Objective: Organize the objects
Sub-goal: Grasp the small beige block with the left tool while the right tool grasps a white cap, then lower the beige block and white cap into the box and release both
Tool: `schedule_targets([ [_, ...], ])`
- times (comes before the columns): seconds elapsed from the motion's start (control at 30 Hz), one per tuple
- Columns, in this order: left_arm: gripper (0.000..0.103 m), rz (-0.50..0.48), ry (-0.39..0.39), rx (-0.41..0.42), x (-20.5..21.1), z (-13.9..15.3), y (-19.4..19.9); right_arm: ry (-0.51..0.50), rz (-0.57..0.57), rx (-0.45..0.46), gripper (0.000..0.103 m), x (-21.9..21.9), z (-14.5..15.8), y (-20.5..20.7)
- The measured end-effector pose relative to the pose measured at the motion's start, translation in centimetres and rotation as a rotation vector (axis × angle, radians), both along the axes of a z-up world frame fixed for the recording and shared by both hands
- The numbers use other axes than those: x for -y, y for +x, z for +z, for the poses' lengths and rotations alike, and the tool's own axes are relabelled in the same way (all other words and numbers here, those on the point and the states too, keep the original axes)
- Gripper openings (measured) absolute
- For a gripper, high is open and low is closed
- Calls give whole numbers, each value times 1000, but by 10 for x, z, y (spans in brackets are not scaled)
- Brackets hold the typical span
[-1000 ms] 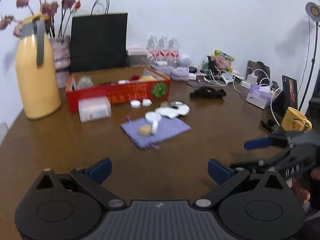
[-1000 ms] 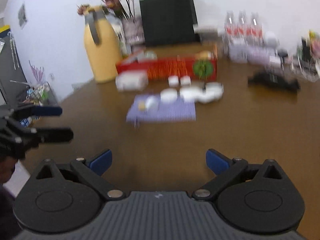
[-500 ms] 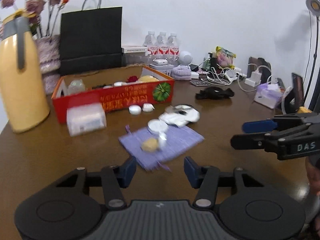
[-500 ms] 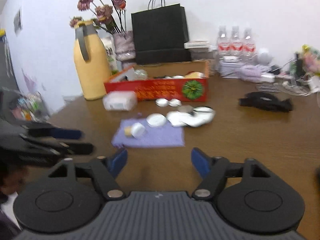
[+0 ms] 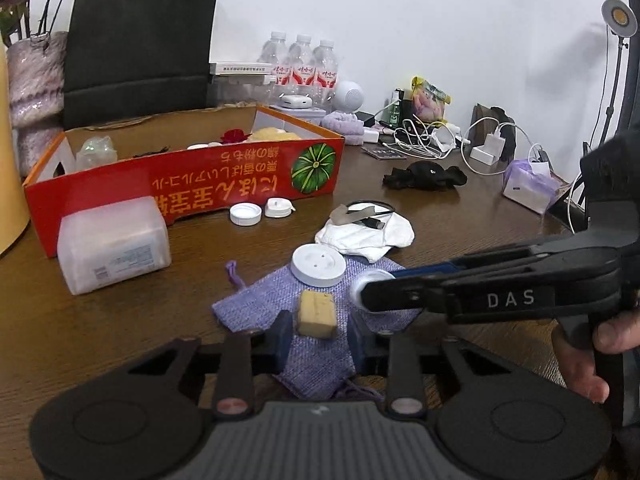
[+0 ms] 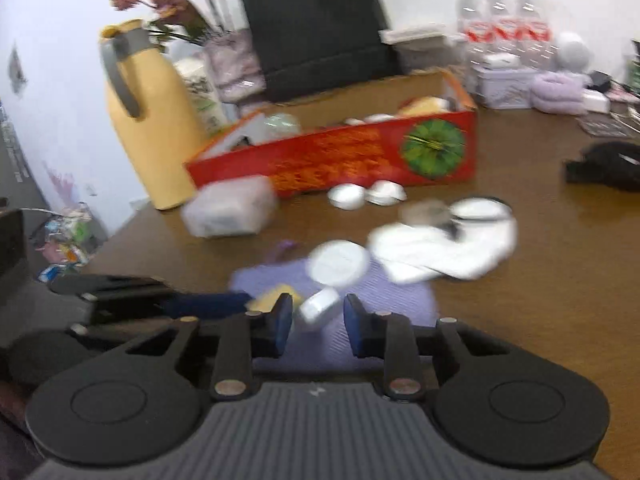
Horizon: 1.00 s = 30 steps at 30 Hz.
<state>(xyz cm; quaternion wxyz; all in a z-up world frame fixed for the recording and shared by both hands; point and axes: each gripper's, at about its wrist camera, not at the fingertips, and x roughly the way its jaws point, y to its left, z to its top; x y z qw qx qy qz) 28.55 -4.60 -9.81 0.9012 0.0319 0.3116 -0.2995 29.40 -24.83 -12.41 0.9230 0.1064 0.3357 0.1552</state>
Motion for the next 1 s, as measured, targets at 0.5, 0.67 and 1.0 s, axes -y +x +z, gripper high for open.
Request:
schedule_targets([
  [0.5, 20, 104, 27, 16, 5, 10, -7, -216, 6, 63, 10, -21, -1, -6],
  [0.67, 20, 162, -49, 43, -7, 32, -59, -147, -10, 99, 10, -12, 14, -37],
  [1.0, 20, 249, -54, 85, -20, 61, -128, -110, -8, 122, 10, -7, 27, -111],
])
